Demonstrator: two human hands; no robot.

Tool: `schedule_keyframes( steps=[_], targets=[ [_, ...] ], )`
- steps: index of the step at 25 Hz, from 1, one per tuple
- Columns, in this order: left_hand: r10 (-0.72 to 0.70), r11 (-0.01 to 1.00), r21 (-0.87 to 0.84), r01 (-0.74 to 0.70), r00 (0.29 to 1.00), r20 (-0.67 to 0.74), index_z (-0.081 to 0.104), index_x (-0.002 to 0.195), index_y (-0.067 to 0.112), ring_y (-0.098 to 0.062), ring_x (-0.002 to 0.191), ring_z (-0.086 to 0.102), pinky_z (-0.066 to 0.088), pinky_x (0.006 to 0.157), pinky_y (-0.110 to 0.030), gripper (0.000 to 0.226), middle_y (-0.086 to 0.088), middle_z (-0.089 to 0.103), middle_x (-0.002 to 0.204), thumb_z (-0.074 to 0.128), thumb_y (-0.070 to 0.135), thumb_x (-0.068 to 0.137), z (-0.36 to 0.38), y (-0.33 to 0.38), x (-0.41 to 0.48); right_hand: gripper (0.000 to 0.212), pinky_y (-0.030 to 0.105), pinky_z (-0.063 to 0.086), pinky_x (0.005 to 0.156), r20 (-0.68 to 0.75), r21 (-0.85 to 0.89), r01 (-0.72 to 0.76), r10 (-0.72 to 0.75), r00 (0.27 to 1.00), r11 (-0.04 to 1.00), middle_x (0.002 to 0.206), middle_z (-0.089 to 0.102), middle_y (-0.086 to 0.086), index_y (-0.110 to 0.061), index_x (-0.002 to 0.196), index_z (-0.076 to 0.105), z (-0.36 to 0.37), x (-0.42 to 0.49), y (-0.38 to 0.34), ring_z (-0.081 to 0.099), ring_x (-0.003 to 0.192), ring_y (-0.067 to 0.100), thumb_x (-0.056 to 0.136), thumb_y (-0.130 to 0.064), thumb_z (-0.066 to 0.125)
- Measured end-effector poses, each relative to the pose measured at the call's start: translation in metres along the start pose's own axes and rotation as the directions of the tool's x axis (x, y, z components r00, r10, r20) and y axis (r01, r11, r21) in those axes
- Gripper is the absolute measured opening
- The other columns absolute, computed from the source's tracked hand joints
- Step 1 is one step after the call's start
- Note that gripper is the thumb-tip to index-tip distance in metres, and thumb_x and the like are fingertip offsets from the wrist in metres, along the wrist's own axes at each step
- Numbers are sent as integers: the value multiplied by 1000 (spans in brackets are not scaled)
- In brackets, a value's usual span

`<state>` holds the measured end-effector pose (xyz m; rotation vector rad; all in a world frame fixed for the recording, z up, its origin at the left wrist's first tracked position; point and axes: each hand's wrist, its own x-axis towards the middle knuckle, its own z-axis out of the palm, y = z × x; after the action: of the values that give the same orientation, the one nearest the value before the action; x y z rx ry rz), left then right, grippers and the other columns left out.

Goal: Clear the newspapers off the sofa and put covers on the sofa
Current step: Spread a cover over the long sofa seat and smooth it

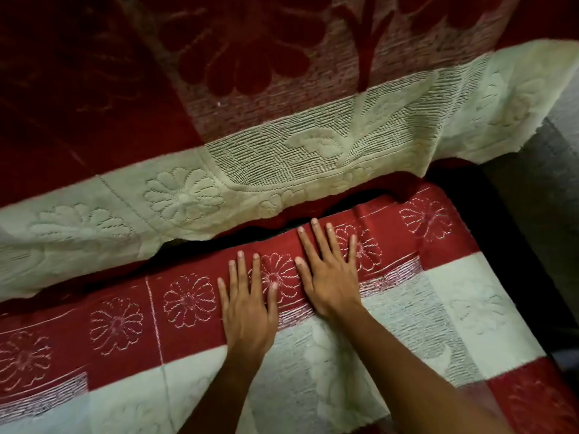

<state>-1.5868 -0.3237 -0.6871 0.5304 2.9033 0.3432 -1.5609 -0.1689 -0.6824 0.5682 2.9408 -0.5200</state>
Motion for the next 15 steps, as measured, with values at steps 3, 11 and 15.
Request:
schedule_keyframes(
  steps=[3, 11, 15],
  targets=[
    [11, 1000, -7, -11, 1000, -1, 5, 148, 23, -20, 144, 1, -10, 115, -36, 60, -4, 3, 156, 6, 52, 96, 5, 29, -3, 57, 51, -3, 114, -65, 2, -13, 13, 998, 1000, 157, 3, 0, -23, 149, 12, -7, -11, 12, 0, 145, 17, 98, -46, 18],
    [-70, 998, 8, 70, 998, 9, 4, 148, 33, -17, 145, -5, -8, 115, -43, 60, 1, -1, 157, 7, 56, 93, 15, 51, 0, 58, 56, 4, 112, -55, -50, 18, -21, 998, 999, 158, 8, -1, -31, 149, 14, -5, -17, 39, 6, 145, 20, 95, -49, 27],
    [-81, 997, 15, 81, 997, -6, 13, 148, 33, -18, 144, 1, -1, 114, -48, 59, 3, 4, 157, 10, 54, 93, 16, 51, 13, 57, 58, 3, 111, -65, -42, 23, -26, 998, 999, 157, 11, -1, -29, 149, 16, -3, -5, 37, 7, 145, 21, 95, -48, 24]
  ],
)
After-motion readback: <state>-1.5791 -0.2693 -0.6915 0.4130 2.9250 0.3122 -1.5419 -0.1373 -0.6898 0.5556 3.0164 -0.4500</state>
